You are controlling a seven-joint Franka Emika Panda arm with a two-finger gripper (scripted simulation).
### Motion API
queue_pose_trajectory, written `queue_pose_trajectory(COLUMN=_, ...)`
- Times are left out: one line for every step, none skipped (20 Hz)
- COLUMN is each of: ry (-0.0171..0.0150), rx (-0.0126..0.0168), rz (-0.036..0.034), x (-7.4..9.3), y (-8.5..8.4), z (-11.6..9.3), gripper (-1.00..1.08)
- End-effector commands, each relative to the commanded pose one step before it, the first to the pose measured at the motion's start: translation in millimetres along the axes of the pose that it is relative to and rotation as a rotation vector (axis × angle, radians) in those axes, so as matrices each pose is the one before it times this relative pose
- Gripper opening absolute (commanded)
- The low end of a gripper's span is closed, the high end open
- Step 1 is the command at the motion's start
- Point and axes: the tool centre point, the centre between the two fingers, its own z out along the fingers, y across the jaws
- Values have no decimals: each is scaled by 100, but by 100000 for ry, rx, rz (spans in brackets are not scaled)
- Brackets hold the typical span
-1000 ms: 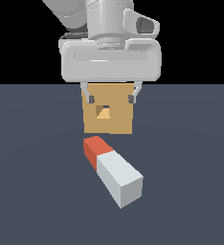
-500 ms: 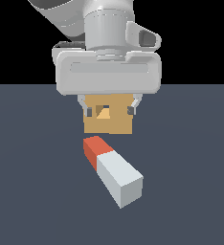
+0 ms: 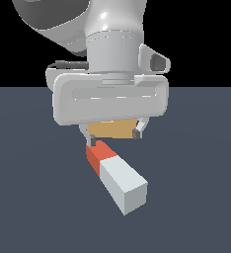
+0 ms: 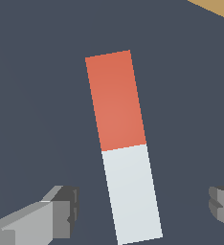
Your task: Insert the peg into the horizontal hole in a box.
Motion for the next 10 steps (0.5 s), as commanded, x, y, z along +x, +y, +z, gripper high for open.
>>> queue_pose_trajectory(ry=92, rx=0, rz=-4787, x=-745, y=-70, z=805, gripper=100)
queue_pose_trajectory(ry=30, rx=21, rz=-1612, x=-266, y=-25, z=282, gripper=100)
queue_pose_trajectory(ry=27, rx=21, rz=-1511, x=-249, y=-21, z=264, gripper=100)
queue_pose_trajectory(ry=24, rx=20, rz=-1408, x=-232, y=-18, z=246, gripper=100)
queue_pose_trajectory(ry=22, rx=19, rz=-1299, x=-216, y=-17, z=227, gripper=100)
queue_pose_trajectory(ry=19, rx=18, rz=-1190, x=-198, y=-14, z=208, gripper=100)
queue_pose_trajectory(ry=17, rx=17, rz=-1078, x=-179, y=-12, z=188, gripper=100)
queue_pose_trajectory(ry=14, rx=16, rz=-967, x=-160, y=-9, z=168, gripper=100)
queue_pose_trajectory(ry=11, rx=15, rz=-851, x=-142, y=-7, z=148, gripper=100)
queue_pose_trajectory(ry=9, rx=14, rz=-737, x=-124, y=-3, z=127, gripper=100)
